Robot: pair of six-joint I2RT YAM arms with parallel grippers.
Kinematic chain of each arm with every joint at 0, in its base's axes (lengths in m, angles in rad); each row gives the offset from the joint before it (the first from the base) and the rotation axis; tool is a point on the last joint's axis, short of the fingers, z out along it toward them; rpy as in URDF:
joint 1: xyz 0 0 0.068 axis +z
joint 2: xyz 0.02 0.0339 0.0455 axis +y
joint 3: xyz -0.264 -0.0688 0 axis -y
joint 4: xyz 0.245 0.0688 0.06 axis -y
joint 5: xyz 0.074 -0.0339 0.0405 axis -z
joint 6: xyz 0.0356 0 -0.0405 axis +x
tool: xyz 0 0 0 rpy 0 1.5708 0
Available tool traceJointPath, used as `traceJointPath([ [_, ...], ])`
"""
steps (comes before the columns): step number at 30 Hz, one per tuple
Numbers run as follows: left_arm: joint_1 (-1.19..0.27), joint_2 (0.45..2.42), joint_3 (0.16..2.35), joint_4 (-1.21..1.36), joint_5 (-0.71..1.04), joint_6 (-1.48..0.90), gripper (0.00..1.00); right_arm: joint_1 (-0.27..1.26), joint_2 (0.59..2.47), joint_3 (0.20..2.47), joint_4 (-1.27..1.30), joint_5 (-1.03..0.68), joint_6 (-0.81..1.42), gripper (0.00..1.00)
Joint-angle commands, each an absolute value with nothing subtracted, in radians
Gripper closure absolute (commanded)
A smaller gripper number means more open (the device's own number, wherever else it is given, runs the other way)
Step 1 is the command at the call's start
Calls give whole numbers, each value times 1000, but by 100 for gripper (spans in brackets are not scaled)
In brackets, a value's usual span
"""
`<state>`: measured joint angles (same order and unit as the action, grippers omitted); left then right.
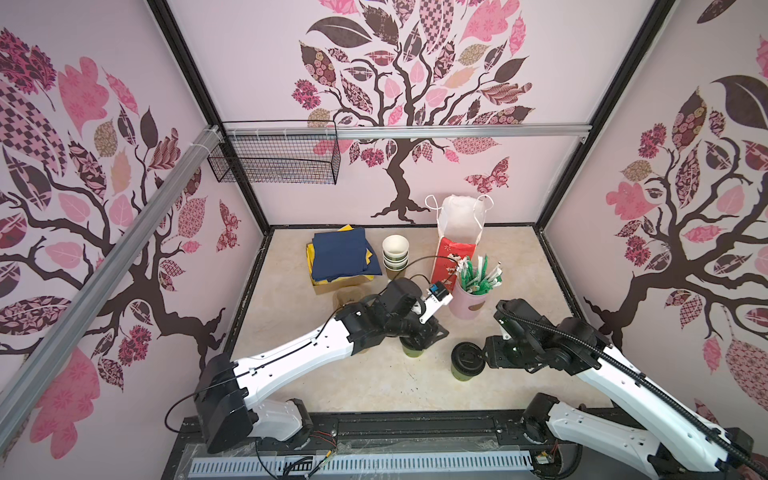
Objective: Pack the takeout coffee
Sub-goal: 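Raise the right gripper off the lid while the left gripper reaches toward the lidded cups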
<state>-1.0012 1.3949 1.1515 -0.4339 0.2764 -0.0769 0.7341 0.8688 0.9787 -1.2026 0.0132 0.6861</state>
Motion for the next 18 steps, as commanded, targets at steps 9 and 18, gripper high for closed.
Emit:
traceJointPath([
  [9, -1025, 1565, 1274, -439, 368, -32, 62, 730, 779, 854, -1169, -55, 911, 54],
  [18, -1025, 1677, 1352, -448, 358, -73, 60, 730, 768, 767, -1117, -96, 905, 56],
])
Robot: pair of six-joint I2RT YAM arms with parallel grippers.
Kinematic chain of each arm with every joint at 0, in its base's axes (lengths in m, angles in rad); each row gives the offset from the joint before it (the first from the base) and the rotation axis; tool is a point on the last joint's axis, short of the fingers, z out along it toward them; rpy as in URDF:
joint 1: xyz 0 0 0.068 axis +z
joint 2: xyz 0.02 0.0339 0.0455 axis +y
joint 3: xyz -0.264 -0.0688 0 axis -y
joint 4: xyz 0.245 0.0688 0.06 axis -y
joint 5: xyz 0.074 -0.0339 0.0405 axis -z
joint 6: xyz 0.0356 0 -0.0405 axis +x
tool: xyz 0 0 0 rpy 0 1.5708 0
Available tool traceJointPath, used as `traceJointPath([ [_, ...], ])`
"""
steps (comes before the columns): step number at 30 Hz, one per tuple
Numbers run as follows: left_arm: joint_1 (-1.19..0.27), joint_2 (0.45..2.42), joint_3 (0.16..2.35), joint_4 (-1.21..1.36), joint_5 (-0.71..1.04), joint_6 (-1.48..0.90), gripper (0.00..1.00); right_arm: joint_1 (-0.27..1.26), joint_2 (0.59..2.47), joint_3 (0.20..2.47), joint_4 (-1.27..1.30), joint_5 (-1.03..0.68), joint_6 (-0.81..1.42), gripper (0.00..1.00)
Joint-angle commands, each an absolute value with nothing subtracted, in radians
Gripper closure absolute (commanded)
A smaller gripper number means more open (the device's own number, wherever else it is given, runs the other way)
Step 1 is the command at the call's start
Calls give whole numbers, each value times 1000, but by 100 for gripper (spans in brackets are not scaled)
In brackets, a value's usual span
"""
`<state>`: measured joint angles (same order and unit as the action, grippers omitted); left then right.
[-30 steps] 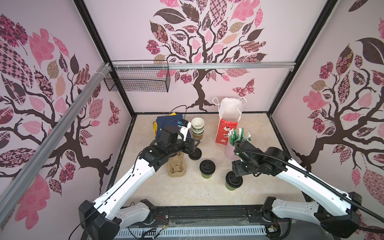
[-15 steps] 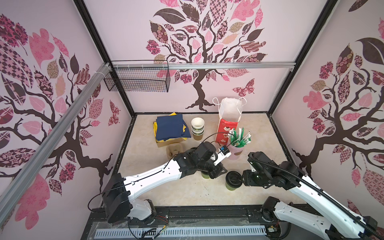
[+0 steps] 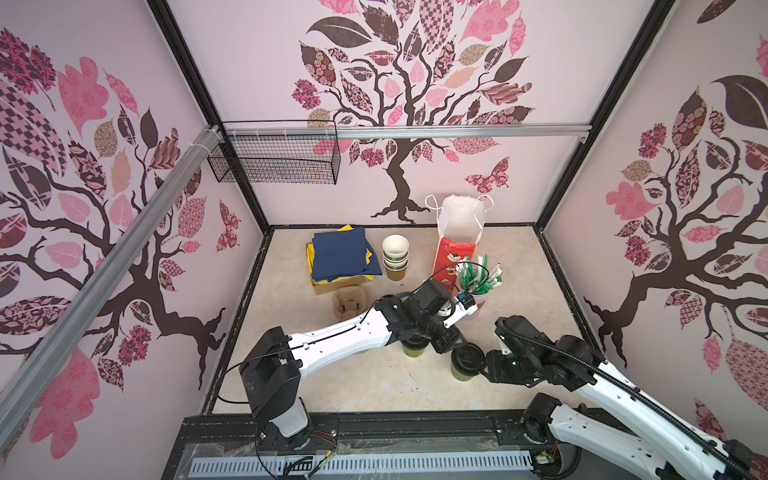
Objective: Pack the takeout coffee
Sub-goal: 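Raise the right gripper off the lid while the left gripper reaches toward the lidded cups, then lower both grippers onto the black lids of the two green cups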
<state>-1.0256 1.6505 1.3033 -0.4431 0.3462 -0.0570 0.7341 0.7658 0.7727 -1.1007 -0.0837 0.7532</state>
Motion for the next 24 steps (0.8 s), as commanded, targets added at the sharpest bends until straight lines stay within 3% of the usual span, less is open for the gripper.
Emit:
traceJointPath([
  [1, -1025, 1685, 1360, -455, 358, -73, 60, 730, 771, 761, -1111, -99, 903, 56],
  [24, -1025, 1802, 1431, -558, 367, -22, 70, 731, 802, 665, -1059, -88, 905, 56],
])
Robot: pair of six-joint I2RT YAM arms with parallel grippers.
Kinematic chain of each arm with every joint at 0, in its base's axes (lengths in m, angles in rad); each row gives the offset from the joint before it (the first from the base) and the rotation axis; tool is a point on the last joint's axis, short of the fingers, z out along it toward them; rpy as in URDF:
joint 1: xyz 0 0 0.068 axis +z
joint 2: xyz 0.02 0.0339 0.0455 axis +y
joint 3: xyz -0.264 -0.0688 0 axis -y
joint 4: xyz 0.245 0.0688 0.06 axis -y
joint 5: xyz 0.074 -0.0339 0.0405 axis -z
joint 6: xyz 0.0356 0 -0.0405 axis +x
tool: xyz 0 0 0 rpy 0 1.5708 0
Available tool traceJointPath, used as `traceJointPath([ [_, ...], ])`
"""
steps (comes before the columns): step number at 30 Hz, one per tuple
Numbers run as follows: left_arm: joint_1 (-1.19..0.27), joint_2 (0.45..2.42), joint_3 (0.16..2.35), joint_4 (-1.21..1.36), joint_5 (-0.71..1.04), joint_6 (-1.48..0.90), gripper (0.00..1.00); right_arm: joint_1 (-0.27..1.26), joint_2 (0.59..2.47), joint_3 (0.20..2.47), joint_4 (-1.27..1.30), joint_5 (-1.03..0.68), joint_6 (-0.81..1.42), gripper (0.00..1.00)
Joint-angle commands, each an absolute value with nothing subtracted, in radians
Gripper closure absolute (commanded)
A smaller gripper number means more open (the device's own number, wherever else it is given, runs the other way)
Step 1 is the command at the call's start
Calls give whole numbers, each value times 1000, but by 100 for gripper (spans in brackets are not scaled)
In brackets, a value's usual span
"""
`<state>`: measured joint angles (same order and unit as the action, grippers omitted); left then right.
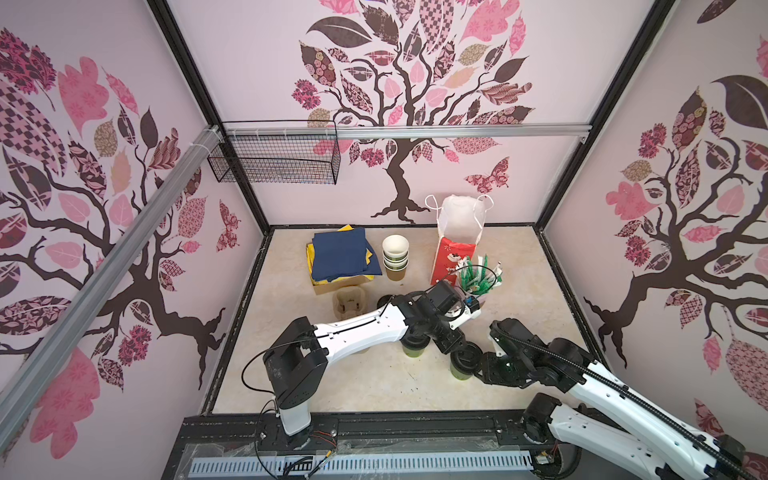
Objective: Pack the takeout coffee
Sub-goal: 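Lower both grippers onto the black lids of the two green cups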
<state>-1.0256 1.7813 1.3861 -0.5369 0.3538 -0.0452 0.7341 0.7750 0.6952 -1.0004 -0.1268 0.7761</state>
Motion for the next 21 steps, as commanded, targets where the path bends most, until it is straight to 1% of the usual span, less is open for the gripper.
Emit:
traceJointPath([
  [1, -1025, 1803, 1428, -561, 367, -20, 70, 730, 815, 667, -1061, -87, 904, 55],
  [8, -1025, 1805, 1421, -573, 362, -4, 73, 731, 830, 691, -1072, -79, 896, 55],
  [11, -1024, 1806, 1423, -572, 362, 0, 74, 730, 796, 754, -1058, -82, 883, 54],
  [15, -1024, 1806, 1430, -571, 363, 1, 75, 730, 758, 825, -1063, -44, 887, 55],
  [21, -1022, 1808, 1439, -569, 368, -5, 77, 729, 807, 838, -1022, -39, 869, 57],
])
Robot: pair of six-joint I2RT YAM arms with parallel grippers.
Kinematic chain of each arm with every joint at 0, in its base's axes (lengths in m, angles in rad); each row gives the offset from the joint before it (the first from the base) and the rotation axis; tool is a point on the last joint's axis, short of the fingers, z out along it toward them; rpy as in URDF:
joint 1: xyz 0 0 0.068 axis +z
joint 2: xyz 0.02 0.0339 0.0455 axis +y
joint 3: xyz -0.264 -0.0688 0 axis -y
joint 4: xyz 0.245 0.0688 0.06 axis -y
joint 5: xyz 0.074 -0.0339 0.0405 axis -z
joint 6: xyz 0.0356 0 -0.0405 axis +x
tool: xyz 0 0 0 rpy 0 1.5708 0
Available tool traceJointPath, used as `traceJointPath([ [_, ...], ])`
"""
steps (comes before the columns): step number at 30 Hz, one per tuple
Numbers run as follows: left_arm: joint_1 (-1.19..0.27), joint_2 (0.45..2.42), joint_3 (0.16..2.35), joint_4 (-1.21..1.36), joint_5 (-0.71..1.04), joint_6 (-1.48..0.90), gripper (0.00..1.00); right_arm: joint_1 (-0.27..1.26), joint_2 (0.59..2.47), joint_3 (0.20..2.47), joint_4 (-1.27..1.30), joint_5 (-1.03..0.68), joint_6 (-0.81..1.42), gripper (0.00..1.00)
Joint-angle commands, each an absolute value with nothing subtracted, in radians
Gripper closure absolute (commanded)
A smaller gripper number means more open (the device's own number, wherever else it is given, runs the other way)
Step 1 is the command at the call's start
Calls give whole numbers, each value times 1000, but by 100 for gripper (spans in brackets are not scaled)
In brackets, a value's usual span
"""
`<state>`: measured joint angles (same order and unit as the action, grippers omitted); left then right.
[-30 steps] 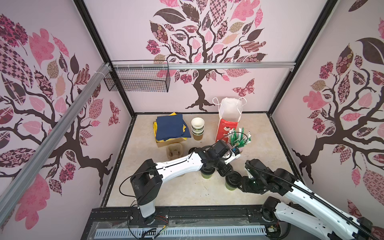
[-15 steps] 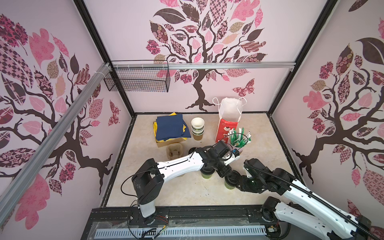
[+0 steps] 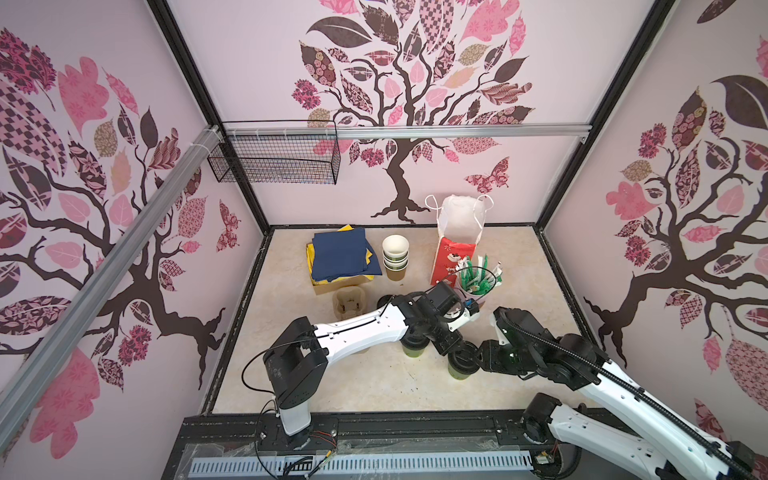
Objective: Pack the takeout coffee
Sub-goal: 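Lower both grippers onto the black lids of the two green cups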
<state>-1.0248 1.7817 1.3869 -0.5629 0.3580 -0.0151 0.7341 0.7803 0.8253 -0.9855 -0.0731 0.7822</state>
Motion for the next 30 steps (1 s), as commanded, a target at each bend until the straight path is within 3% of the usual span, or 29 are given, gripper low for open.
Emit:
traceJointPath([
  [1, -1022, 1808, 1441, -568, 371, -7, 78, 727, 813, 836, -1008, -40, 868, 58],
  [18, -1024, 1817, 1441, -594, 369, 8, 80, 650, 822, 725, -976, -131, 842, 75],
  [30, -1023, 1828, 1447, -618, 342, 21, 81, 650, 823, 750, -1003, -113, 834, 75],
])
